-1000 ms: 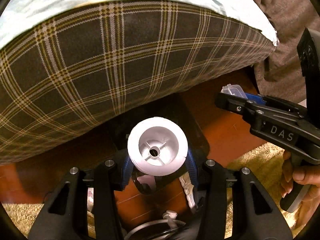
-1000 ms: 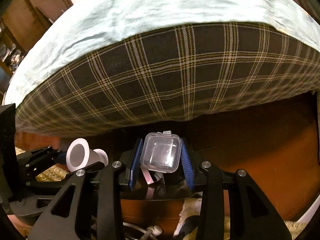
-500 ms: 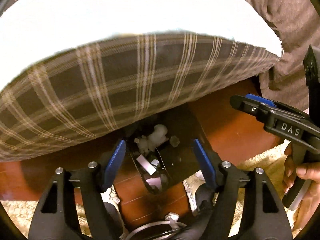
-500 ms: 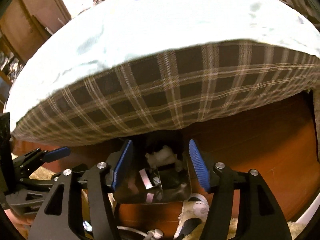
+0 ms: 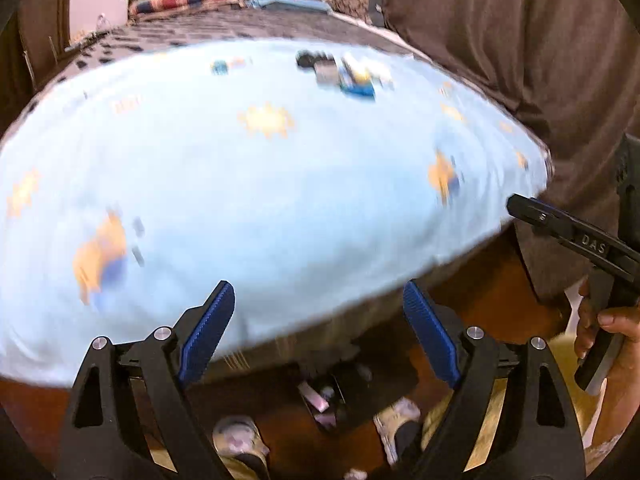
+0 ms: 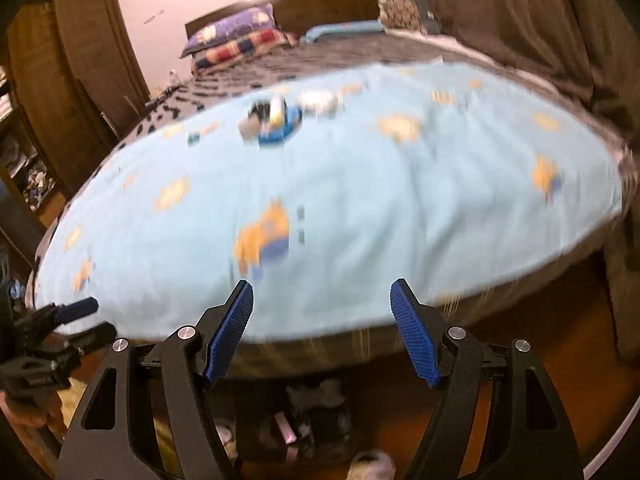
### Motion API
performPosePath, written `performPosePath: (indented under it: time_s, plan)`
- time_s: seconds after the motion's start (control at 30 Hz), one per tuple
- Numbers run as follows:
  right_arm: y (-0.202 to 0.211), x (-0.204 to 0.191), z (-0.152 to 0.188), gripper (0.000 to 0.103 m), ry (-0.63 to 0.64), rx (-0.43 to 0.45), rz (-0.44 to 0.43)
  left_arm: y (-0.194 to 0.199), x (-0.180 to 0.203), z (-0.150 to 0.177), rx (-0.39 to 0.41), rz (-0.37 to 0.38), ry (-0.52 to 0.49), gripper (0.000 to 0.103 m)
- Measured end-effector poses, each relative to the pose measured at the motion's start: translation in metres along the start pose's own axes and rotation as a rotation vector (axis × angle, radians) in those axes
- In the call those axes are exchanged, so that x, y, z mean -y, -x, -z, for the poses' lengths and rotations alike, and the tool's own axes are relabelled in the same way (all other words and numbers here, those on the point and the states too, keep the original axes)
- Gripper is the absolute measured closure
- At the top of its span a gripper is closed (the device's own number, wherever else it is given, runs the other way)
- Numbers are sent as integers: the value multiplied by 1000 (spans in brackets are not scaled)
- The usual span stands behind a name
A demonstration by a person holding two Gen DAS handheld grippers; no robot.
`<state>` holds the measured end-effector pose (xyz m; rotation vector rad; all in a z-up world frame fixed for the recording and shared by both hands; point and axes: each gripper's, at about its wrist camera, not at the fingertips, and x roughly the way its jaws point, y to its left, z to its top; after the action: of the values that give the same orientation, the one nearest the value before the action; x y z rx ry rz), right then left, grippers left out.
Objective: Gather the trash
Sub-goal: 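Grasp the yellow-capped white tube with the right gripper while the left gripper grasps the tape roll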
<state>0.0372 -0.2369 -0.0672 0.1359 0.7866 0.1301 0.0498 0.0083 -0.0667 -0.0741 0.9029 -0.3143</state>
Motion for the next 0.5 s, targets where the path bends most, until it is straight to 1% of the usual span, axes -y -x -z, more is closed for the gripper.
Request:
performPosePath:
  time_s: [0.17, 0.2, 0.27, 0.37, 0.5]
  plan:
    - [-8, -11, -43, 30, 43, 38, 1, 6, -8, -44, 52, -34, -17, 21]
    - [-11, -10, -45, 30, 47, 41, -1, 5, -11, -57, 64, -46, -18, 21]
    - [-21, -13, -58, 30, 53, 45, 1, 1, -17, -67, 74, -53, -15, 21]
    - [-39, -19, -71, 30, 59, 42, 6, -11, -25, -89, 83, -57, -9, 21]
    - [-67, -25, -87, 30, 65, 21, -7, -32, -29, -106, 73, -56, -11, 21]
